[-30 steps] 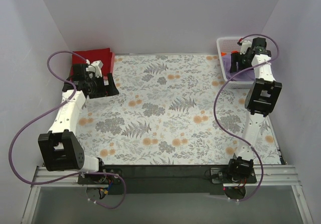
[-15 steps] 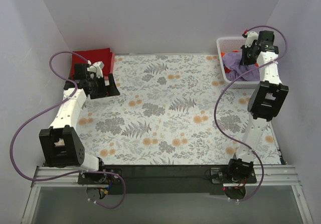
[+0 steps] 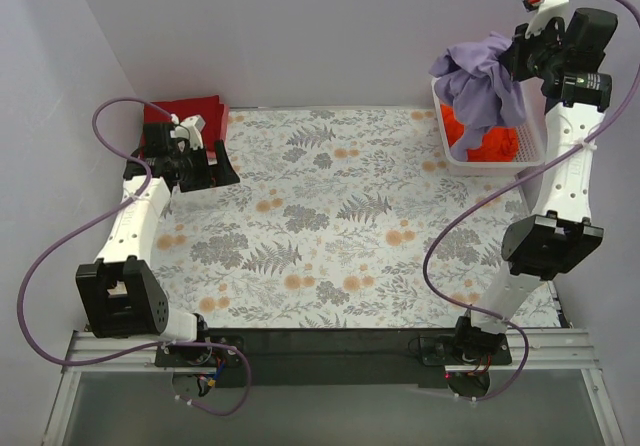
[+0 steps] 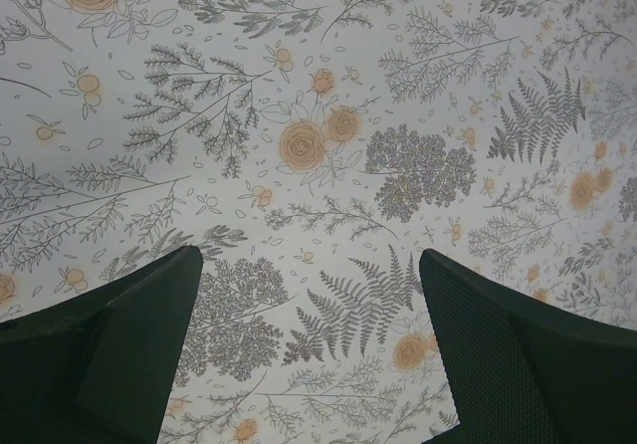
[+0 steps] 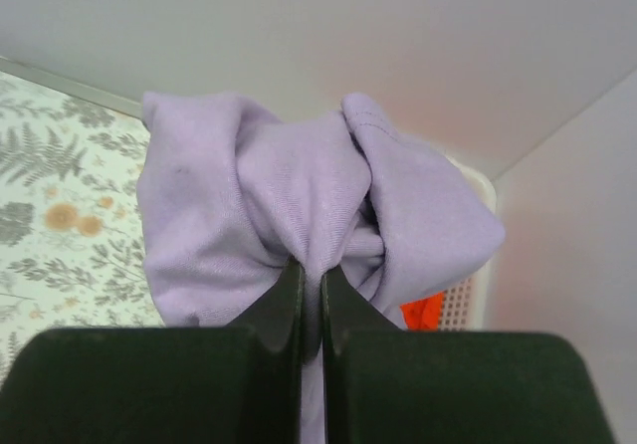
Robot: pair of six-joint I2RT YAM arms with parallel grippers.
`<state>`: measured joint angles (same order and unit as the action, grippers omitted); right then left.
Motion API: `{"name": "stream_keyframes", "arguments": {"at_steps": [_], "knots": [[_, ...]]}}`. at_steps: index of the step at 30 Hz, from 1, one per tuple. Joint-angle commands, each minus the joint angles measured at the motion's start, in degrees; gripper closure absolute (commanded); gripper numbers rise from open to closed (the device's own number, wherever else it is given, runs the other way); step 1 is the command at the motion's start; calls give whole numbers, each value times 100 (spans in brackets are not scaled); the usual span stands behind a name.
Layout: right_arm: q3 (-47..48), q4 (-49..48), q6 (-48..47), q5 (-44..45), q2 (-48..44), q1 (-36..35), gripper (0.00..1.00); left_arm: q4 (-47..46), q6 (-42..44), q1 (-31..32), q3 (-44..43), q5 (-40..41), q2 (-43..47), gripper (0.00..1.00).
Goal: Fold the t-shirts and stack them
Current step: Grab the tshirt from the pile, then move the tshirt to the center of the board
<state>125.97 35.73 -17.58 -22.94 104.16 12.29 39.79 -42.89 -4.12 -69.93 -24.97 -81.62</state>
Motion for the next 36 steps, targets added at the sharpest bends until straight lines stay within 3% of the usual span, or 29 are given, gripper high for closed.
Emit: {"name": "stream_keyframes", "arguments": {"at_steps": [1, 6, 13, 17, 18, 19, 20, 21, 22, 26, 34, 36], "knots": [[270, -767, 360, -895, -501, -25, 99, -129, -70, -1, -205, -131, 349, 9], [-274, -1111, 379, -1968, -1283, -481, 99, -77, 9, -1, -293, -384, 375, 9], [-1267, -1305, -192, -1662, -2250, -2289, 99, 143, -166, -1, -846, -1026, 384, 9], [-2564, -1331, -299, -1329, -2654, -3065, 99, 90, -289, -1, -1136, -1290, 516, 9], [-2839, -1331, -211, -1336, -2699, -3171, 89, 82, -281, -1, -1154, -1308, 533, 9], [-3111, -1297, -10, -1380, -2795, -3337, 71, 81, -281, -10, -1180, -1317, 551, 9], [-3775, -1279, 70, -1450, -2848, -3391, 50, 125, -220, -1, -1189, -1300, 560, 9], [-4051, -1287, 149, -1424, -2901, -3418, 20, 169, -141, -1, -1189, -1282, 569, 9], [-4333, -1270, 307, -1354, -2936, -3418, 14, 274, -45, -1, -1163, -1291, 577, 9], [-5257, -1060, -77, -563, -3015, -3374, 11, 590, 675, -1, -821, -1561, 762, 9], [-6145, -312, -501, -941, -2683, -3768, 19, 1979, 3494, 16, 250, -2144, 815, 9], [-6225, -338, -343, -731, -2498, -3979, 23, 1797, 3508, 86, 497, -1803, 710, 9]]}}
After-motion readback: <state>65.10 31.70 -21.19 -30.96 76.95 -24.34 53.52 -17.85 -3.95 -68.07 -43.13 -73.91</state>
